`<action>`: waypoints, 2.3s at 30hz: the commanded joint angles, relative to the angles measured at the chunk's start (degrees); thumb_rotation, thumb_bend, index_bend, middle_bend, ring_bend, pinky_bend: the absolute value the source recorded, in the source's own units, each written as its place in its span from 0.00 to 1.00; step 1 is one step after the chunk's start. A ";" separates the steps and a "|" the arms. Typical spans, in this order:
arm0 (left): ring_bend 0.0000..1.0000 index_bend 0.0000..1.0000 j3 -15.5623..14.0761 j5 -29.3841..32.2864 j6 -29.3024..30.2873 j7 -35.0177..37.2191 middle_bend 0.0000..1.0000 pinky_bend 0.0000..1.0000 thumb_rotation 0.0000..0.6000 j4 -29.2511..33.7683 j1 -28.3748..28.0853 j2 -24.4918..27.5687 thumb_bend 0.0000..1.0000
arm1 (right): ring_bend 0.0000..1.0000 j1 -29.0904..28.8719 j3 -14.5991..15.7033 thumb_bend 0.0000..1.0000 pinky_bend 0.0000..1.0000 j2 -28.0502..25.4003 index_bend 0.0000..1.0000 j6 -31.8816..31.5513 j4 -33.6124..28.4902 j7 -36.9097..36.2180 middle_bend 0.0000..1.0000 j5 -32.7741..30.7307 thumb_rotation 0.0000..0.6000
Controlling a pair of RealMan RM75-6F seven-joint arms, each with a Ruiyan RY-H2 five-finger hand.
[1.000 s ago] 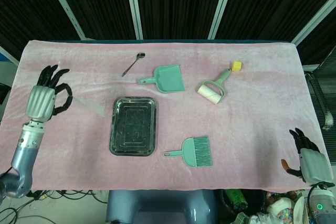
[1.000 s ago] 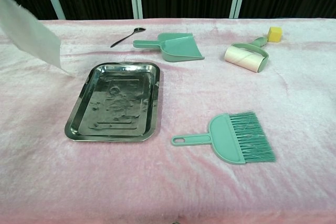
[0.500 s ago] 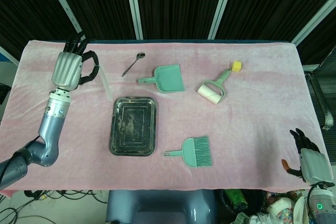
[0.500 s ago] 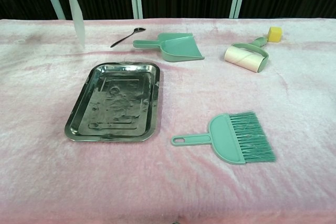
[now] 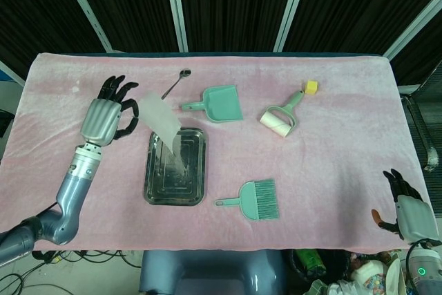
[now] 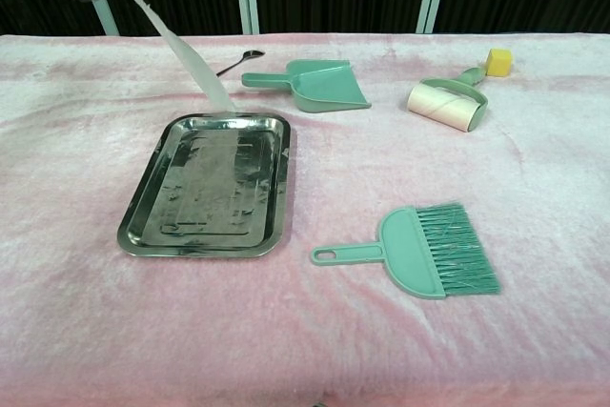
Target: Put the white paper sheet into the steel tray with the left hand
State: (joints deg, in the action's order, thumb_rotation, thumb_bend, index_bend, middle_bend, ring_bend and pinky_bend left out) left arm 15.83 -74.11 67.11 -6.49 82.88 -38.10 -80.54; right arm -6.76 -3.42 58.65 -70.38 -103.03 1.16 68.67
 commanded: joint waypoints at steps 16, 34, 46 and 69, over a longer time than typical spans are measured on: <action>0.00 0.65 -8.66 16.56 -6.06 -9.33 0.17 0.00 1.00 17.33 6.31 1.28 0.50 | 0.10 0.00 0.01 0.27 0.17 -0.16 0.04 -0.11 0.08 0.08 0.01 0.19 1.00; 0.00 0.65 -7.65 29.94 -5.96 -15.89 0.16 0.00 1.00 25.85 2.65 -0.51 0.49 | 0.10 -0.11 0.11 0.27 0.18 -0.22 0.04 0.06 0.14 0.06 0.01 0.52 1.00; 0.00 0.65 -5.99 38.53 -1.37 -18.62 0.16 0.00 1.00 24.90 1.48 -6.45 0.48 | 0.10 -0.09 0.10 0.26 0.19 -0.21 0.04 -0.02 0.13 0.21 0.01 0.40 1.00; 0.00 0.65 -4.76 39.97 1.29 -20.79 0.15 0.00 1.00 22.24 0.32 -9.70 0.48 | 0.10 -0.09 0.17 0.27 0.19 -0.15 0.04 0.03 0.09 0.24 0.01 0.39 1.00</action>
State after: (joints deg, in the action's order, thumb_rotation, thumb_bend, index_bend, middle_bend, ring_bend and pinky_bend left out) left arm 11.07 -34.13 68.43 -27.31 105.16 -37.75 -90.25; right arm -6.85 -3.25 58.51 -70.34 -102.94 1.39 69.07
